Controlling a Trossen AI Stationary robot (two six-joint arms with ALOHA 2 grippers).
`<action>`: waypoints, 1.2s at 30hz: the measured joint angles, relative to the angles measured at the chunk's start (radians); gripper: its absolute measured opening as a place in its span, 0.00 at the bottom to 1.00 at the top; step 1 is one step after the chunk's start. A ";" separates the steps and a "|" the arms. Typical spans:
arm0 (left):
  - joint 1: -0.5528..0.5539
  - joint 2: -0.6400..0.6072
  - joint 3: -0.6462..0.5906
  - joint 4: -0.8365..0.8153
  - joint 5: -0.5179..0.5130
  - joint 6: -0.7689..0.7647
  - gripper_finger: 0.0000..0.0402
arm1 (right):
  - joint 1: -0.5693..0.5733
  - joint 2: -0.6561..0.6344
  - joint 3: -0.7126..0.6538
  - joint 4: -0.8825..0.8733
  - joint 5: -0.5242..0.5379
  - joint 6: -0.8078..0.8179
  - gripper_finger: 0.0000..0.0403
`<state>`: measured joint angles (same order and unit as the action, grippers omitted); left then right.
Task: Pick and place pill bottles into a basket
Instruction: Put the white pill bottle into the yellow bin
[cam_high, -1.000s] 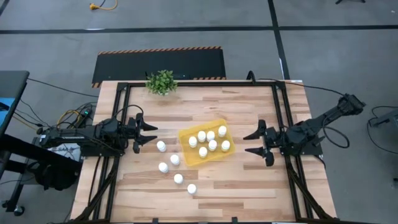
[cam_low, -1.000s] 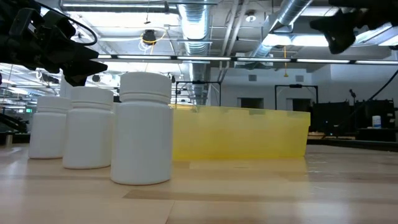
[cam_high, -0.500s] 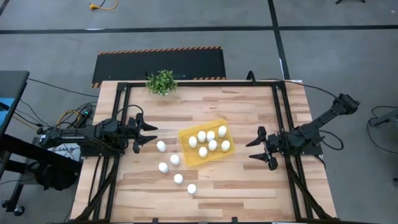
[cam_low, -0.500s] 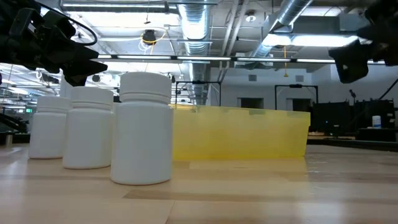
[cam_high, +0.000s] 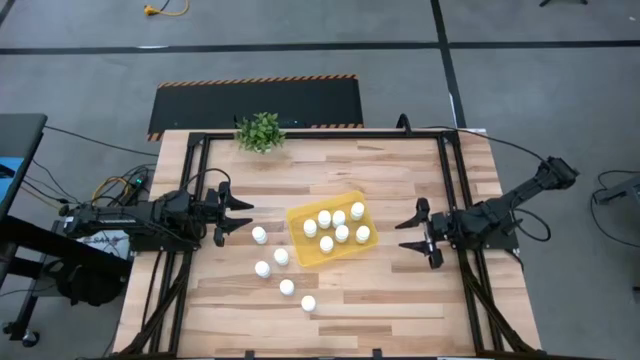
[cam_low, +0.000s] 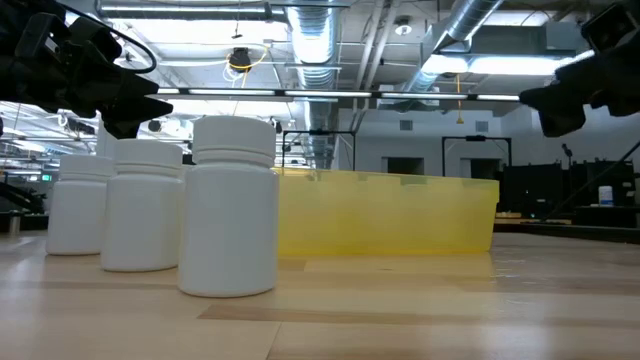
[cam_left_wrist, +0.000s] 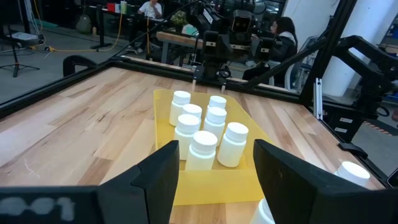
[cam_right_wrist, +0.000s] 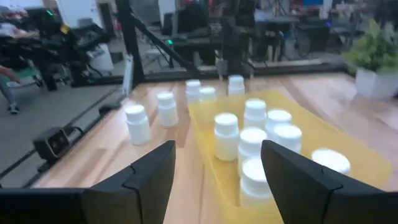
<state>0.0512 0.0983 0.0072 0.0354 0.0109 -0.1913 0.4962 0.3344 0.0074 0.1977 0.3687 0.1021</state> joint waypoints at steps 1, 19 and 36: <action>0.000 0.000 0.000 0.000 0.000 0.000 0.48 | -0.008 0.000 0.000 -0.014 0.001 0.009 0.57; 0.000 0.000 0.000 0.000 0.000 0.000 0.48 | -0.062 0.000 -0.001 -0.094 0.000 0.135 0.57; 0.000 0.000 0.000 0.000 0.000 0.000 0.48 | -0.062 0.000 -0.002 -0.094 -0.001 0.135 0.57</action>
<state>0.0509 0.0984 0.0071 0.0357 0.0109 -0.1913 0.4339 0.3344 0.0059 0.1032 0.3676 0.2367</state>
